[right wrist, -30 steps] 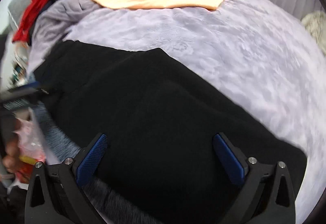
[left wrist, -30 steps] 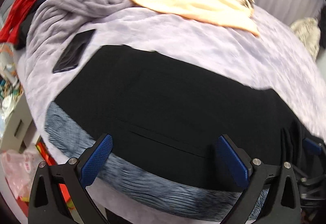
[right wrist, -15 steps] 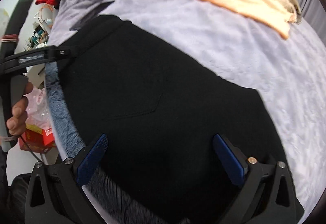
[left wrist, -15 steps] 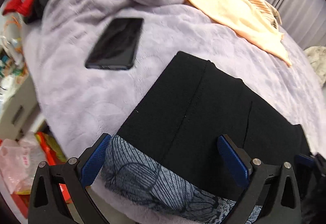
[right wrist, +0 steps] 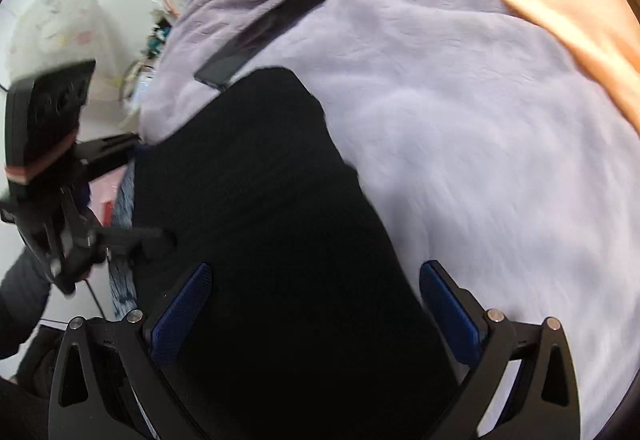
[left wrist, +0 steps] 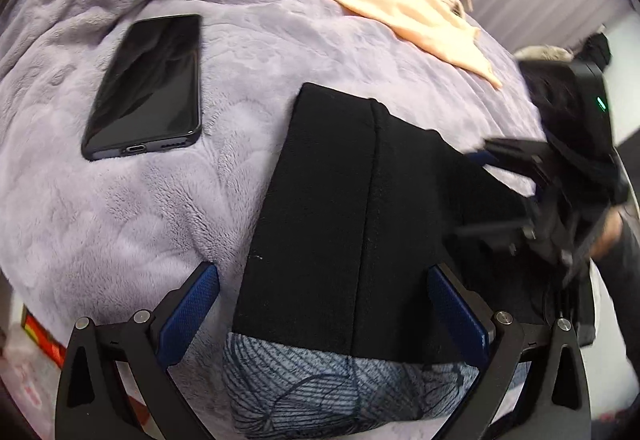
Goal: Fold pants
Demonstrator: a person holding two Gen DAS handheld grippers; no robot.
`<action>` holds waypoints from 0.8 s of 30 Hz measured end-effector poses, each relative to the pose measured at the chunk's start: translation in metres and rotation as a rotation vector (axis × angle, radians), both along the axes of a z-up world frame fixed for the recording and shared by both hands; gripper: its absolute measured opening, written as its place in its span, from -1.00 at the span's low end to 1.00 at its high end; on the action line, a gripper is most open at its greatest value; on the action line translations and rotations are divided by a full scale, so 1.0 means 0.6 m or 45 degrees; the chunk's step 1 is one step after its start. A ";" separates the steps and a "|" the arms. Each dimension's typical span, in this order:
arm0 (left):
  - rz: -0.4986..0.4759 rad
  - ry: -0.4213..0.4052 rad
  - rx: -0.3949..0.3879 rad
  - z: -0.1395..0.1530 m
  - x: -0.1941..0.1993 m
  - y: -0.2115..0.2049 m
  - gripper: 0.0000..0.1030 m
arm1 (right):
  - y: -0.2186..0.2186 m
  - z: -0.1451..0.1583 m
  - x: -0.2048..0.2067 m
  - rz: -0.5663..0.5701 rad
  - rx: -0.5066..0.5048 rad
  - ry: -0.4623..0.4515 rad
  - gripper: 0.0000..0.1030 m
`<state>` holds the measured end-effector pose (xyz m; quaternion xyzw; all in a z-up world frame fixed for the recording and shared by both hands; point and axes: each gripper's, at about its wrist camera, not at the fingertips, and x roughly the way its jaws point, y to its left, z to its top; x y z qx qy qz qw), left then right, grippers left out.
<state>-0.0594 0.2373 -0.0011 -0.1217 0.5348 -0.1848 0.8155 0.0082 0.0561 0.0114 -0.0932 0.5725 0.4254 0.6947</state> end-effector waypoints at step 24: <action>-0.465 0.063 -0.090 0.039 0.046 -0.074 -0.17 | 0.013 0.123 -0.079 0.118 0.087 -0.296 -0.30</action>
